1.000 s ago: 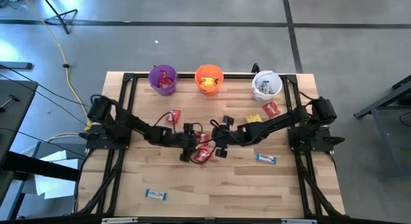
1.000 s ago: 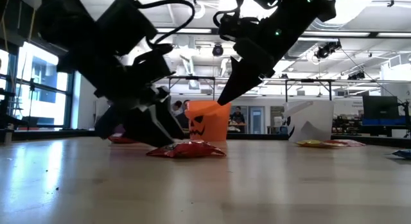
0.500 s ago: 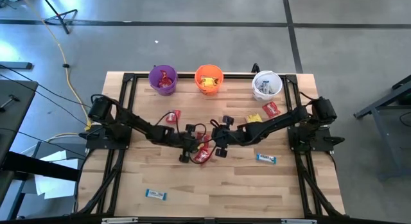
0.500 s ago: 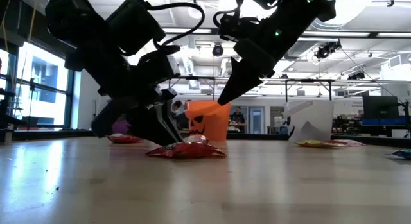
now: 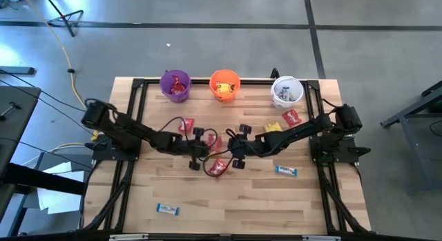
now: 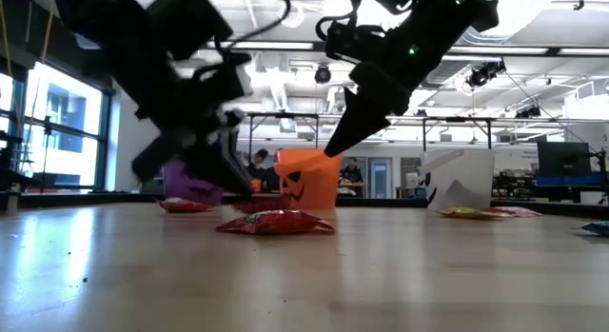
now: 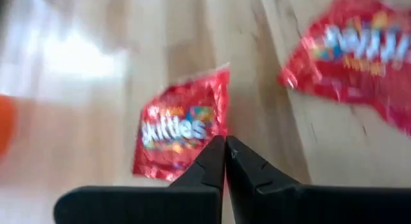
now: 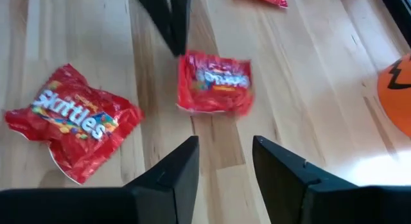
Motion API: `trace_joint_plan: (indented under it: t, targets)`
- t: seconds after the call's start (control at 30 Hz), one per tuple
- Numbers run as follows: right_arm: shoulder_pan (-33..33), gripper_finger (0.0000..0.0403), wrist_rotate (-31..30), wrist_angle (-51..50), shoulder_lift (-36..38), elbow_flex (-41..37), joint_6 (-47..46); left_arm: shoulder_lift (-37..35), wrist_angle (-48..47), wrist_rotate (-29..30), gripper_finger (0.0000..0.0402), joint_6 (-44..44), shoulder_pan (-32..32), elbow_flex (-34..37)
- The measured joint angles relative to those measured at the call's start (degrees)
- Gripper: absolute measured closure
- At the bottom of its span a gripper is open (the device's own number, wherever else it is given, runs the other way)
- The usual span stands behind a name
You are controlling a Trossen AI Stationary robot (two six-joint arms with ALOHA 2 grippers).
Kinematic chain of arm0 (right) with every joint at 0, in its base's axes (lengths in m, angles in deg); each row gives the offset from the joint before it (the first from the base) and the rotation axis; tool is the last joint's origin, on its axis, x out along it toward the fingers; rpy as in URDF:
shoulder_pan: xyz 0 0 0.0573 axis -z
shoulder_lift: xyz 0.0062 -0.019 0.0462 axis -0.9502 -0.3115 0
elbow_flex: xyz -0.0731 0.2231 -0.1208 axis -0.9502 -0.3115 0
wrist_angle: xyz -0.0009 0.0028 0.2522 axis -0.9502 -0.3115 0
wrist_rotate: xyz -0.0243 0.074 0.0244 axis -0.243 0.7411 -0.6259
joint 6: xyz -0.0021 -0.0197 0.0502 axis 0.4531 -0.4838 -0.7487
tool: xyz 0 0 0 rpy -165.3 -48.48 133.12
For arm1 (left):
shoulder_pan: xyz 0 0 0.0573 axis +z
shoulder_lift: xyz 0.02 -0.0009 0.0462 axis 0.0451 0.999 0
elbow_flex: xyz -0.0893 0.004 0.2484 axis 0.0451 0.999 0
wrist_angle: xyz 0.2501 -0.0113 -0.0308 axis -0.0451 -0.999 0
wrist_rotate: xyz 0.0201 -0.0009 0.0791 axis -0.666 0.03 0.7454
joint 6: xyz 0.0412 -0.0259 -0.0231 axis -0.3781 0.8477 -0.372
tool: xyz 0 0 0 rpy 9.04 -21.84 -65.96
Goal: Sort candy
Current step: Put the red candy into the violet bucket
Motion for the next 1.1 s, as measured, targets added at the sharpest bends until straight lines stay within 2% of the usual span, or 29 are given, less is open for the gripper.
trace_joint_plan:
  t: [0.2,0.33,0.47,0.67,0.8,0.97,1.1]
  targets:
    - [0.00,0.0263,-0.15,-0.18,0.00,0.00,0.70,-7.98,-5.93,0.99,0.0401,1.61,0.00,-0.07]
    - [0.00,0.0263,-0.07,-0.25,0.02,0.00,0.98,-10.60,-7.42,0.42,0.0400,3.59,0.11,-0.07]
    - [0.00,0.0263,-0.09,-0.01,0.02,0.00,1.14,-7.59,-6.71,0.34,0.0373,3.81,0.02,-0.09]
    - [0.00,0.0263,-0.09,0.44,0.02,0.00,1.14,-0.61,-1.41,1.97,0.0291,3.46,0.15,-0.14]
    - [0.00,0.0263,-0.09,0.71,0.02,0.00,1.14,2.09,-0.03,0.15,0.0254,3.36,1.01,-0.13]
    - [0.00,0.0263,-0.09,1.02,0.02,0.00,1.36,4.05,0.02,0.89,0.0246,4.51,2.70,-1.00]
    - [0.00,0.0263,-0.06,1.39,0.02,0.00,1.47,4.22,-1.18,0.36,0.0260,5.35,3.90,-1.87]
